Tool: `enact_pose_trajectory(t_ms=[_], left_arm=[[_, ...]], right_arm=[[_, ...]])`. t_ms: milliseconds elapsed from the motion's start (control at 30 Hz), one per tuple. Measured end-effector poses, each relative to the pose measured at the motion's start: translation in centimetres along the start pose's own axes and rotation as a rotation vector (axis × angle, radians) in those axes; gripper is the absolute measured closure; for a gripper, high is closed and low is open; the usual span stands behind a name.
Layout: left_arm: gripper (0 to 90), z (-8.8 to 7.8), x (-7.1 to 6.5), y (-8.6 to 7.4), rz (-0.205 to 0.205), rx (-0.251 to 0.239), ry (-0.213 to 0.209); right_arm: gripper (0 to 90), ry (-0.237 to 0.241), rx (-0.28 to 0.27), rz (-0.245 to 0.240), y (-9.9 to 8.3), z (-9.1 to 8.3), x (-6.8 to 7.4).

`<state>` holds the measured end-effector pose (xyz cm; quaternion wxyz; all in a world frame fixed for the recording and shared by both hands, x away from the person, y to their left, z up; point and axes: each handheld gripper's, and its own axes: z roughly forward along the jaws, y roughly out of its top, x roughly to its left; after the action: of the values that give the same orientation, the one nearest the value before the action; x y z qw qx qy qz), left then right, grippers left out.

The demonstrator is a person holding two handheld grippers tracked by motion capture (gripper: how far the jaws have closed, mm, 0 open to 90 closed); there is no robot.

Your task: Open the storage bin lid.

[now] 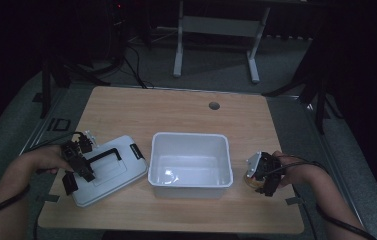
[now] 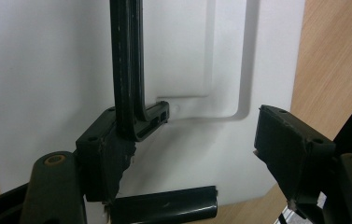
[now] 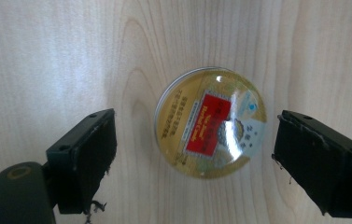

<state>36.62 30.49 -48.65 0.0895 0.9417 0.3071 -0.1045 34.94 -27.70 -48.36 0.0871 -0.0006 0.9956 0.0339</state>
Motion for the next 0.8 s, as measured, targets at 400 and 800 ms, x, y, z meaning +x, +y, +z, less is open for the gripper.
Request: enact_pose_trajectory(t_ms=[400,800], left_arm=[[27.2,-0.2,-0.1,0.0,0.000,0.009,-0.006],[27.2,0.1,-0.1,-0.1,0.004,0.024,-0.010]], right_arm=[[16.3,0.084,0.077,-0.016,0.7,2.5,-2.1],[20.4,0.096,0.089,-0.002,0.7,3.2,-2.3]])
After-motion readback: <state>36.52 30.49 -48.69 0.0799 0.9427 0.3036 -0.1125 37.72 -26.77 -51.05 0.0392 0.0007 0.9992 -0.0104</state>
